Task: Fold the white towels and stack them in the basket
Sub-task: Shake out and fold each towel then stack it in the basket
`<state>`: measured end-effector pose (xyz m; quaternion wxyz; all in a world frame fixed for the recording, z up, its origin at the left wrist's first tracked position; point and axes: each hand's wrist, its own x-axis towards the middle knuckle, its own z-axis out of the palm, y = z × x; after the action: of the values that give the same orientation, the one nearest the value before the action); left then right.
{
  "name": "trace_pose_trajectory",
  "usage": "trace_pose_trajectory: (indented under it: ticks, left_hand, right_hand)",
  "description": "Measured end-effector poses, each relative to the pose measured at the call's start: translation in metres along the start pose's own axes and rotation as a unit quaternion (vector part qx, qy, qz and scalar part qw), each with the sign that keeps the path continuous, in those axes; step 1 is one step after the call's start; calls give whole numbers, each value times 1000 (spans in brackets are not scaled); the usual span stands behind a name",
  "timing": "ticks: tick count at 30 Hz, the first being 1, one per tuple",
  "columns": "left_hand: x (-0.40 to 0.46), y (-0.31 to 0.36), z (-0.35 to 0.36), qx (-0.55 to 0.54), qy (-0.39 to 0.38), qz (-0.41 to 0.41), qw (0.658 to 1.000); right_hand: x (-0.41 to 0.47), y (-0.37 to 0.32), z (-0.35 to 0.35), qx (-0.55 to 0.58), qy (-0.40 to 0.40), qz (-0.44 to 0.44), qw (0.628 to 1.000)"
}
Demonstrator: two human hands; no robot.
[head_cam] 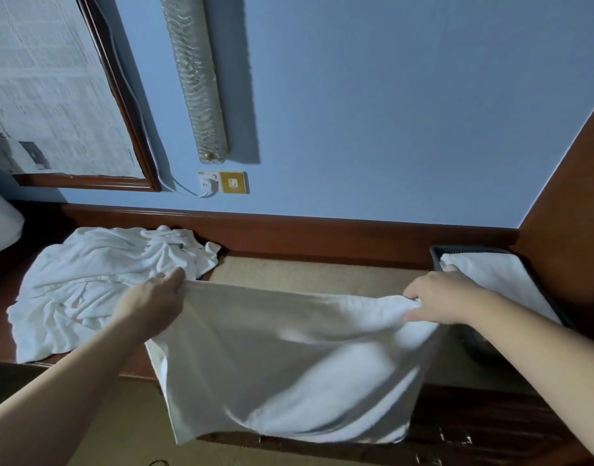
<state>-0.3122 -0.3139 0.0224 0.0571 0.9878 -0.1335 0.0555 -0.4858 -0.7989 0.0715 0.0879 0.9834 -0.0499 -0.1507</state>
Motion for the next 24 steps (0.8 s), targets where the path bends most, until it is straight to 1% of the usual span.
trace_pose_trajectory:
  ticks: [2, 3, 5, 6, 10, 13, 17, 19, 20, 22, 24]
  left_hand:
    - [2, -5, -6, 14, -17, 49, 999]
    - [3, -7, -11, 21, -20, 54, 998]
    - [6, -12, -20, 93, -15, 75, 993]
    - [9, -17, -22, 96, -3, 91, 991]
    - [2, -33, -28, 54, 60, 156, 984]
    - [-9, -38, -26, 42, 80, 136, 987]
    - [-21, -36, -13, 57, 65, 105, 991]
    - [-30, -29, -8, 48, 82, 96, 991]
    - [-34, -26, -6, 36, 86, 102, 990]
    - [-38, -22, -5, 34, 70, 106, 991]
    - [-37, -21, -3, 43, 32, 102, 993]
  right_hand:
    - [-6, 5, 0, 18, 18, 15, 1000]
    - [-9, 9, -1, 38, 26, 24, 999]
    - [-15, 19, 0, 68, 30, 38, 997]
    - [-18, 25, 1, 83, 27, 43, 995]
    - [-32, 52, 4, 173, 20, 57, 983]
    - [-43, 60, 5, 212, 13, 30, 977]
    - [-47, 61, 19, 221, 32, 8, 975]
    - [-48, 61, 25, 207, 44, 3, 977]
    - [-50, 59, 27, 190, 51, -1, 981]
    - [-53, 56, 32, 139, 65, -4, 988]
    - [-55, 52, 40, 64, 77, -13, 995]
